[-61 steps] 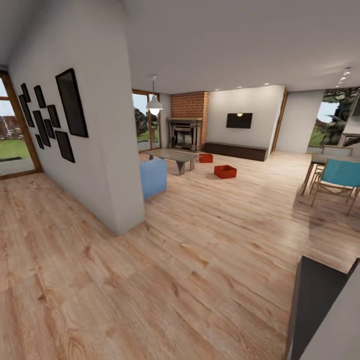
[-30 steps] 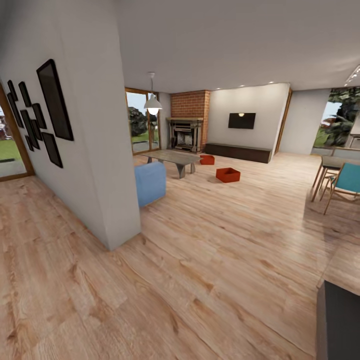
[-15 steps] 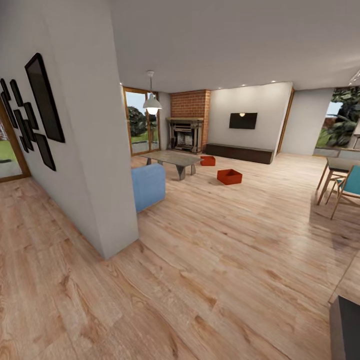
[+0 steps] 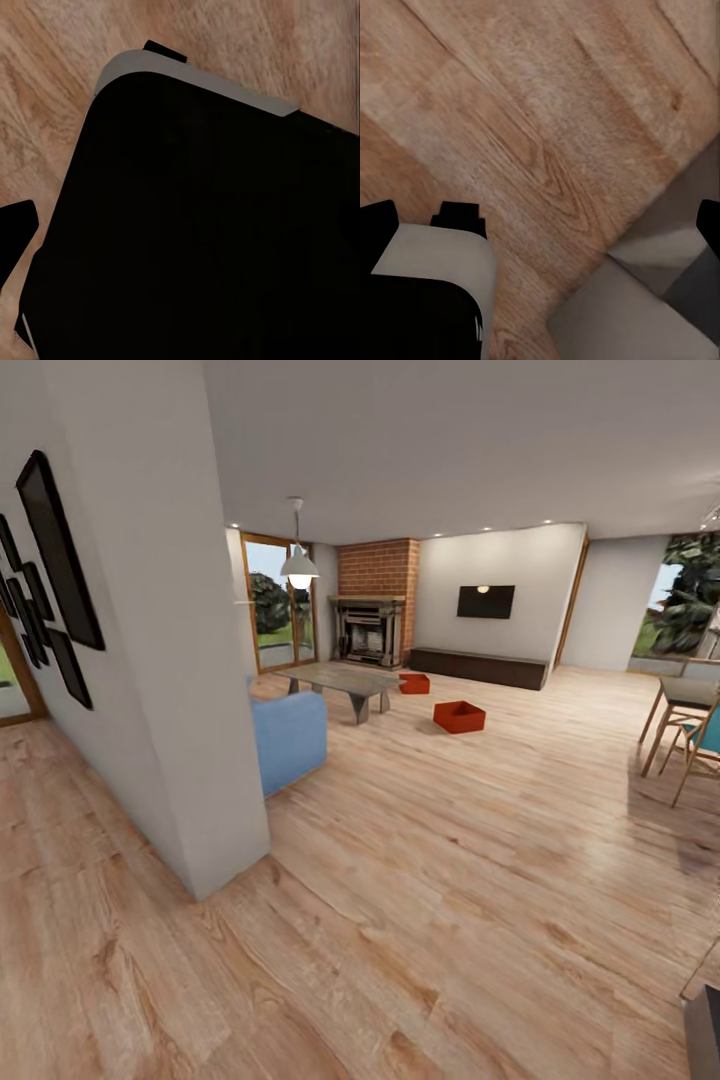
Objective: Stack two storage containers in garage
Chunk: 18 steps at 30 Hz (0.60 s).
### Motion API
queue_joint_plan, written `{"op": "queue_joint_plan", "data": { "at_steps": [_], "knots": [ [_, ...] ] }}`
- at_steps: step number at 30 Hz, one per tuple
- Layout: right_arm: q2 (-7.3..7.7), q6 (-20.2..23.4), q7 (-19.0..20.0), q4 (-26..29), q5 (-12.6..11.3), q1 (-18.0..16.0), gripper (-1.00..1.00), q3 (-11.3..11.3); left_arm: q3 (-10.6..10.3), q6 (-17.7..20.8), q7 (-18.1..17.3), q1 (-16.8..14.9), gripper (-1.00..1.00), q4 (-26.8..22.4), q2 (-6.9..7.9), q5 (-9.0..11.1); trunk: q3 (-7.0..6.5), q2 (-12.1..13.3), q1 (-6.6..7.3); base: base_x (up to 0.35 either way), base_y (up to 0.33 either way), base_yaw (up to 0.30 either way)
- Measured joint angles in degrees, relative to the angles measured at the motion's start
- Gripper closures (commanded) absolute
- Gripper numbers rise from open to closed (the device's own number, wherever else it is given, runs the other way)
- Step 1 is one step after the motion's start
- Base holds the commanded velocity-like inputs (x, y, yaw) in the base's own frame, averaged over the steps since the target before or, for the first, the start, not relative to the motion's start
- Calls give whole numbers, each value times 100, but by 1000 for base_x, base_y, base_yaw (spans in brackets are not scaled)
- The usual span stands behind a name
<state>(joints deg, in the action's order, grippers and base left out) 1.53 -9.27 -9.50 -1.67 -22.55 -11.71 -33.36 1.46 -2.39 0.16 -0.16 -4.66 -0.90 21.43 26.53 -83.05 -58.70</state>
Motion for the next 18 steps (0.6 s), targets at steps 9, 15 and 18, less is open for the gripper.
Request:
{"op": "queue_joint_plan", "data": {
  "at_steps": [9, 15, 18],
  "knots": [
    [0, 0, 0, 0, 8, 1, -100, 0, 0, 0, 0, 0, -100, -1, -6, 0, 0, 0, 0, 322, 0, -235],
    [0, 0, 0, 0, 9, 1, -100, 0, 0, 0, 0, 0, -100, -1, -6, 0, 0, 0, 0, 322, 0, -242],
    [0, 0, 0, 0, 9, 1, -100, 0, 0, 0, 0, 0, -100, -1, -6, 0, 0, 0, 0, 322, 0, -243]
  ]
}}
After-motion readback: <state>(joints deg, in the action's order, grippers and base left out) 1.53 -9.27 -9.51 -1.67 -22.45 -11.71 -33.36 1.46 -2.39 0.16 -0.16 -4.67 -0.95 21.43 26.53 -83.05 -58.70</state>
